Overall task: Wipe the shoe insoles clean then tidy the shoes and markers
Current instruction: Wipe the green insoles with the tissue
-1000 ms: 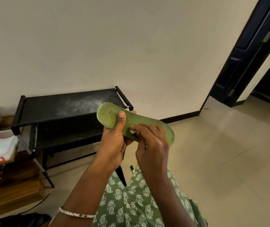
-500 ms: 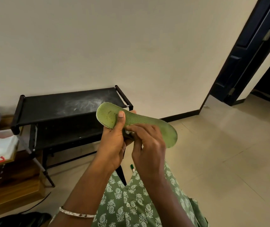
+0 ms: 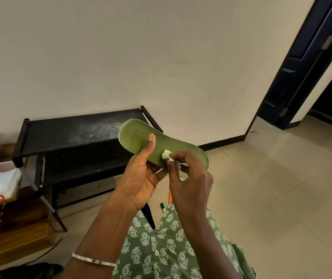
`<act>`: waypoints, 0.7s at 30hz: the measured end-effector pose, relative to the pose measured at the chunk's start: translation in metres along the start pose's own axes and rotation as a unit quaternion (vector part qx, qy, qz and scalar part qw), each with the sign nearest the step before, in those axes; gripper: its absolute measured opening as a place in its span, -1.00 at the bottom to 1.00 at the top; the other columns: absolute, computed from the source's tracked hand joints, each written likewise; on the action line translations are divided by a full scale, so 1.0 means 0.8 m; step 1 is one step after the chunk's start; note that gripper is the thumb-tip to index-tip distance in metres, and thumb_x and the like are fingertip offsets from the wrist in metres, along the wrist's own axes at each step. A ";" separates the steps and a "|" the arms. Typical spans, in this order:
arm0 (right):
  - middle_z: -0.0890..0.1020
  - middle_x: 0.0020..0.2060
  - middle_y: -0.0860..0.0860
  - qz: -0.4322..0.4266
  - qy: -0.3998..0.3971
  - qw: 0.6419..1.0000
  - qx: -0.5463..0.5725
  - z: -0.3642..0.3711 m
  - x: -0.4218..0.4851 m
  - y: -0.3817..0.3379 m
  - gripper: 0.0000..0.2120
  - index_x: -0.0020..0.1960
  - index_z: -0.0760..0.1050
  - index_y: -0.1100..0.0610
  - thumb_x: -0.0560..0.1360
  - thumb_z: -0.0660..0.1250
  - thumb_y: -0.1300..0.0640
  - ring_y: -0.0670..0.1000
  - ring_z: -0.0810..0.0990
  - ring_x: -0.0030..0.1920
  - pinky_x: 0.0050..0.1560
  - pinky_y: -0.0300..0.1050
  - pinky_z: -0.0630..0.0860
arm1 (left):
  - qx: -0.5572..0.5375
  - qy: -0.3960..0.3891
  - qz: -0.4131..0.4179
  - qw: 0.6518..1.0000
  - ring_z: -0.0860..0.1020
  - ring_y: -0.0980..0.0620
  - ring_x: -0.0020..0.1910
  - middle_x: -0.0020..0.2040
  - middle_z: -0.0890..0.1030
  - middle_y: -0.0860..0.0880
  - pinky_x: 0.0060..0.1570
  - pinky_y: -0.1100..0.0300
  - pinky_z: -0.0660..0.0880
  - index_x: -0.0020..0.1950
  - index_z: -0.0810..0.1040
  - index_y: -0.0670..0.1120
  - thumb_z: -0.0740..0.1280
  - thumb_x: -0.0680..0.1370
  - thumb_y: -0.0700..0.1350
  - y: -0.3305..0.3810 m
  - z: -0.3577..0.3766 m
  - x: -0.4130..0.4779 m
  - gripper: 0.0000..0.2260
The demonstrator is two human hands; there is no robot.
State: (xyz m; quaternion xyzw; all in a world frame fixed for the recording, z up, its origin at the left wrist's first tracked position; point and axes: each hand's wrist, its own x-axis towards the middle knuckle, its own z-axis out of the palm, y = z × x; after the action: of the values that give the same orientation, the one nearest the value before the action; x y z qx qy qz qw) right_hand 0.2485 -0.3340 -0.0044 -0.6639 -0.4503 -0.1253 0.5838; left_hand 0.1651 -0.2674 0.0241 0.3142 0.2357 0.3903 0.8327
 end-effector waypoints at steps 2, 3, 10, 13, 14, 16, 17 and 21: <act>0.67 -0.13 -0.10 -0.039 0.005 0.999 -0.013 0.002 -0.001 0.003 -0.84 0.00 0.65 0.11 0.46 0.48 0.29 -0.10 0.61 -0.13 -0.14 -0.07 0.60 | 0.017 -0.014 0.016 1.000 0.65 -0.05 -0.01 0.02 0.67 -0.17 0.07 0.05 0.62 0.17 0.58 -0.20 0.44 0.47 -0.04 -0.003 -0.002 0.002 -0.66; 0.68 -0.12 -0.08 -0.058 0.008 0.998 -0.024 0.002 -0.001 0.005 -0.84 0.00 0.66 0.13 0.45 0.48 0.31 -0.09 0.61 -0.12 -0.12 -0.12 0.59 | 0.030 -0.018 0.023 0.999 0.66 -0.02 -0.09 -0.07 0.66 -0.13 0.03 0.10 0.63 0.08 0.59 -0.20 0.43 0.47 -0.11 -0.005 -0.002 0.003 -0.76; 0.70 -0.08 0.00 -0.104 0.008 0.990 -0.095 -0.002 0.002 0.018 -0.83 -0.02 0.67 0.18 0.43 0.48 0.36 -0.03 0.60 -0.06 -0.04 -0.31 0.48 | 0.039 0.049 0.033 0.997 0.68 -0.07 0.05 0.10 0.68 -0.20 0.04 0.03 0.65 0.30 0.49 -0.31 0.32 0.60 -0.21 -0.003 -0.004 0.008 -0.70; 0.70 -0.09 -0.01 -0.052 0.027 0.992 -0.115 -0.015 0.014 0.040 -0.80 0.01 0.67 0.14 0.43 0.48 0.35 -0.02 0.60 -0.07 -0.07 -0.23 0.51 | 0.026 0.061 0.033 0.997 0.67 -0.08 0.13 0.18 0.67 -0.18 0.04 -0.02 0.64 0.34 0.48 -0.24 0.33 0.59 -0.23 0.004 -0.008 0.008 -0.68; 0.69 -0.10 -0.03 -0.034 0.031 0.992 -0.115 -0.019 0.016 0.044 -0.80 0.01 0.67 0.12 0.44 0.47 0.34 -0.02 0.60 -0.08 -0.09 -0.18 0.53 | 0.026 0.060 0.036 0.997 0.67 -0.08 0.13 0.18 0.67 -0.17 0.03 -0.02 0.64 0.34 0.48 -0.24 0.33 0.59 -0.23 0.005 -0.008 0.009 -0.68; 0.69 -0.10 -0.04 -0.026 0.032 0.993 -0.113 -0.019 0.016 0.042 -0.79 0.01 0.67 0.11 0.44 0.46 0.34 -0.02 0.61 -0.06 -0.09 -0.18 0.53 | 0.024 0.057 0.035 0.997 0.66 -0.08 0.14 0.19 0.67 -0.16 0.02 -0.02 0.65 0.37 0.47 -0.24 0.32 0.60 -0.23 0.003 -0.007 0.010 -0.67; 0.69 -0.09 -0.03 -0.033 0.029 0.993 -0.112 -0.016 0.014 0.035 -0.79 0.02 0.67 0.11 0.44 0.47 0.34 -0.03 0.60 -0.05 -0.06 -0.24 0.50 | 0.023 0.057 0.033 0.998 0.66 -0.09 0.15 0.19 0.67 -0.17 0.02 -0.02 0.65 0.38 0.46 -0.24 0.32 0.60 -0.23 0.001 -0.006 0.010 -0.66; 0.68 -0.08 -0.01 -0.079 0.015 0.991 -0.103 0.000 0.002 0.006 -0.74 0.14 0.65 0.16 0.47 0.43 0.34 -0.13 0.48 -0.06 -0.02 -0.45 0.35 | 0.039 0.044 0.044 0.997 0.70 -0.06 0.01 0.07 0.68 -0.17 -0.12 0.11 0.67 0.36 0.45 -0.30 0.30 0.61 -0.20 -0.006 -0.001 0.008 -0.65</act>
State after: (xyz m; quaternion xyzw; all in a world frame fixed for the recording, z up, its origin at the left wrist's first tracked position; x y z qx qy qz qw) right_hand 0.2529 -0.3328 -0.0068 -0.6809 -0.4773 -0.2268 0.5071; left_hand 0.1706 -0.2647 0.0191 0.3390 0.2735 0.4303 0.7907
